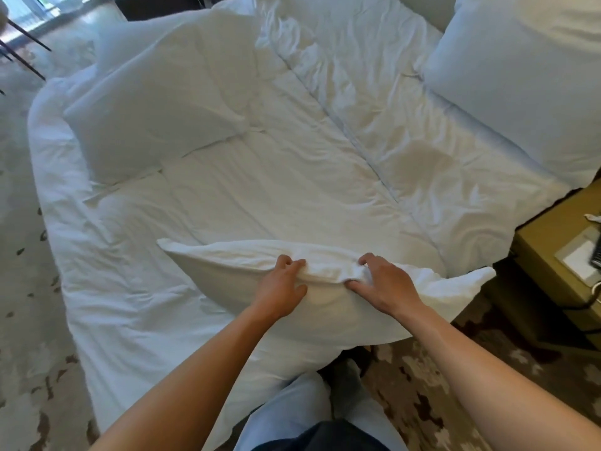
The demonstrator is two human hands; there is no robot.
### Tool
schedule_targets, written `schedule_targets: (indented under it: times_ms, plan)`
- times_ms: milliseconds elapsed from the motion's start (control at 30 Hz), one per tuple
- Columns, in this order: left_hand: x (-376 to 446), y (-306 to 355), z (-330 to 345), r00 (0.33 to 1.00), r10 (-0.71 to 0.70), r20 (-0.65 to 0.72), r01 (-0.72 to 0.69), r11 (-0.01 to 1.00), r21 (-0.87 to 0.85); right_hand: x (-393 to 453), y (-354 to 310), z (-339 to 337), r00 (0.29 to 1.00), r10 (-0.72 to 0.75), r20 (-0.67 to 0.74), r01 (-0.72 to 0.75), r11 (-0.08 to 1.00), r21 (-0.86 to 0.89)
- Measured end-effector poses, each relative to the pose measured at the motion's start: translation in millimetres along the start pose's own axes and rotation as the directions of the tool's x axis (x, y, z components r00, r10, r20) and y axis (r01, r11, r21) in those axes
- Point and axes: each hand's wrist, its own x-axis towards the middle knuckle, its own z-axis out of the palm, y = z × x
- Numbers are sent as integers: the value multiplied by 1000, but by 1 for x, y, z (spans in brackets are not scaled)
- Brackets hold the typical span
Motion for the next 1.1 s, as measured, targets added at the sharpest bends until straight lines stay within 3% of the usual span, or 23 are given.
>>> schedule_targets:
  times_ms: [133, 633, 767, 1100]
  plan:
    - [5, 0, -14, 1000, -29, 5, 29, 997, -71, -1, -9, -1, 999, 36, 9, -36, 999, -16]
    - [25, -30, -62, 983, 182, -28, -184, 979, -83, -25, -42, -44, 971, 188, -146, -203, 975, -93]
    - [35, -44, -59, 978, 207, -10, -207, 974, -96, -28, -46, -31, 968, 231, -103, -231, 973, 6]
    - [32, -63, -59, 972, 230, -58, -236, 962, -136, -39, -26, -26, 967, 232, -103, -235, 972, -16]
